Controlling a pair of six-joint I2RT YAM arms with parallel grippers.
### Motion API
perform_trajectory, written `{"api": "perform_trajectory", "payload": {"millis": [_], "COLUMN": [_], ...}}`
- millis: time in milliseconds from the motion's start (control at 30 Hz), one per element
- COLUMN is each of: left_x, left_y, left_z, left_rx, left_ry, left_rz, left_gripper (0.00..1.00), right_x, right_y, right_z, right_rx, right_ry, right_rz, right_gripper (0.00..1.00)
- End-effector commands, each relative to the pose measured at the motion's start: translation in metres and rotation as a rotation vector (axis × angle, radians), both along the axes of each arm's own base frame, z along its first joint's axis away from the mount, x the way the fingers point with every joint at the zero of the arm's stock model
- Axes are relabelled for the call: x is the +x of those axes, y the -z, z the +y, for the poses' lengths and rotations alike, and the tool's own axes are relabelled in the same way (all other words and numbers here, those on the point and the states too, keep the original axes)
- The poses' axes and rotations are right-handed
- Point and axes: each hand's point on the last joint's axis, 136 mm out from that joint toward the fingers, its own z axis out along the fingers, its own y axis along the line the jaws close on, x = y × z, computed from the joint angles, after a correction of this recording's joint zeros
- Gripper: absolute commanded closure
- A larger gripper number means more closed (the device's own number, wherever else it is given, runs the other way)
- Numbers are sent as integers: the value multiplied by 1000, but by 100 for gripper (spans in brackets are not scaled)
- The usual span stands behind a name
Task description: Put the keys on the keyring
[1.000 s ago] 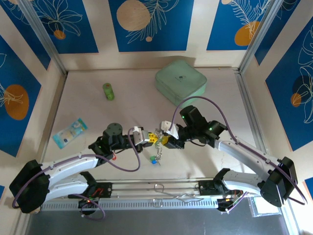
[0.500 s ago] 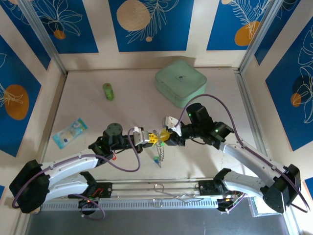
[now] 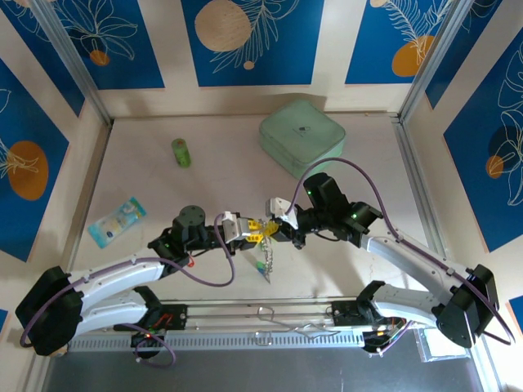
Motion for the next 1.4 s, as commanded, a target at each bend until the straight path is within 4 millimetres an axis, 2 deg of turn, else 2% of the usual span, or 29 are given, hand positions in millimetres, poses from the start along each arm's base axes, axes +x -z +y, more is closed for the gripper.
{"api": "perform_trajectory", "payload": {"millis": [0,200,433,667,833,900,933,1000,1067,1200,1367], "left_x": [-4,-8,-8,-8,-10,-10,-10,-9,-8,-4,-3], "left_y": [-9,1,-5,-5,-5,-6,-5,-6,-8,-15,-17], "left_z": [0,3,-1,-7,-9,-8,-8,-7,-5,-5,-5], "left_rx": [3,91,92,95,105,105,105,92,70,8,-27], "left_ry": [3,14,41,67,88,89,86,74,54,22,16], "left_rz": [-21,28,9,8,2,-2,-2,-7,-11,-20,-1], "left_gripper": [58,57,63,77,100,100,100,100,100,100,100], "right_x": [3,5,2,-5,-7,-4,-2,2,3,0,2], "right_y": [-8,-5,-3,-4,-7,-10,-11,-12,-11,7,27], "right_z": [-1,-6,1,10,12,9,7,-1,-9,-22,-23], "right_rx": [-21,-101,-160,-176,-151,-128,-117,-84,-63,-83,-114], "right_ry": [-2,-10,-48,-98,-108,-82,-60,-11,33,101,142], "right_rz": [-44,-77,-112,-131,-128,-126,-124,-113,-89,-46,-36], "right_gripper": [100,100,100,100,100,100,93,70,59,55,55]}}
